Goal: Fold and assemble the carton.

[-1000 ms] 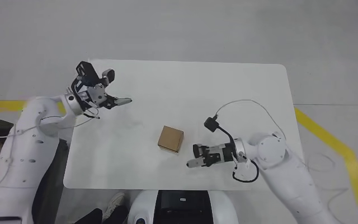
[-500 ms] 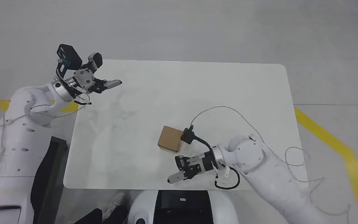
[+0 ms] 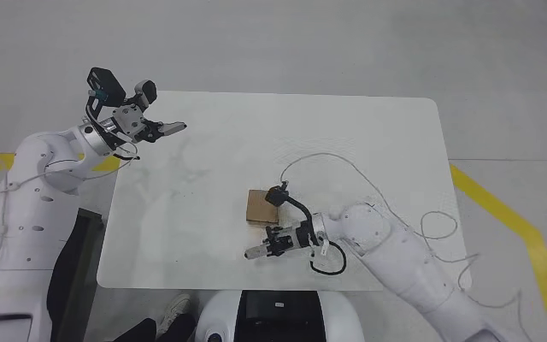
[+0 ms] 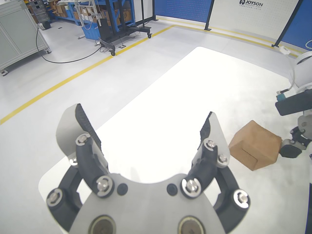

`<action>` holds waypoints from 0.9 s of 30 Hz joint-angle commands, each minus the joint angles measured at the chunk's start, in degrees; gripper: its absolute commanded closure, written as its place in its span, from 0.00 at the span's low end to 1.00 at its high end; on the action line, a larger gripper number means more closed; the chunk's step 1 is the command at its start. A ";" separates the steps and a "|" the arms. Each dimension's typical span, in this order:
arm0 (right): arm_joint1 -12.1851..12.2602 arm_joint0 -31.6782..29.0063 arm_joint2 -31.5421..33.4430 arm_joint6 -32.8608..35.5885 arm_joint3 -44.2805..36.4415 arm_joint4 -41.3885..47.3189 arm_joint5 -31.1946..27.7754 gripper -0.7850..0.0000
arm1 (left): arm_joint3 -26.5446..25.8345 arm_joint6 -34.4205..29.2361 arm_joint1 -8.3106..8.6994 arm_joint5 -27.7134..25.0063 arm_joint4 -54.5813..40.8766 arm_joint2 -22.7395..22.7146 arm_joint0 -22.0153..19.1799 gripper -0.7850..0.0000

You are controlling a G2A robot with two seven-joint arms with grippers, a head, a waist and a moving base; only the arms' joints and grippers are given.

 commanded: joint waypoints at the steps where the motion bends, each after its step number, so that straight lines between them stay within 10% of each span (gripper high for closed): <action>1: 0.23 0.25 1.01 -0.70 -0.10 -1.37 0.43 0.00 | 0.00 0.00 0.00 0.00 0.00 0.00 0.00 0.00; 27: 4.43 -10.04 9.41 -24.42 -14.30 -51.62 -5.79 0.00 | 0.00 0.00 0.00 0.00 0.00 0.00 0.00 0.00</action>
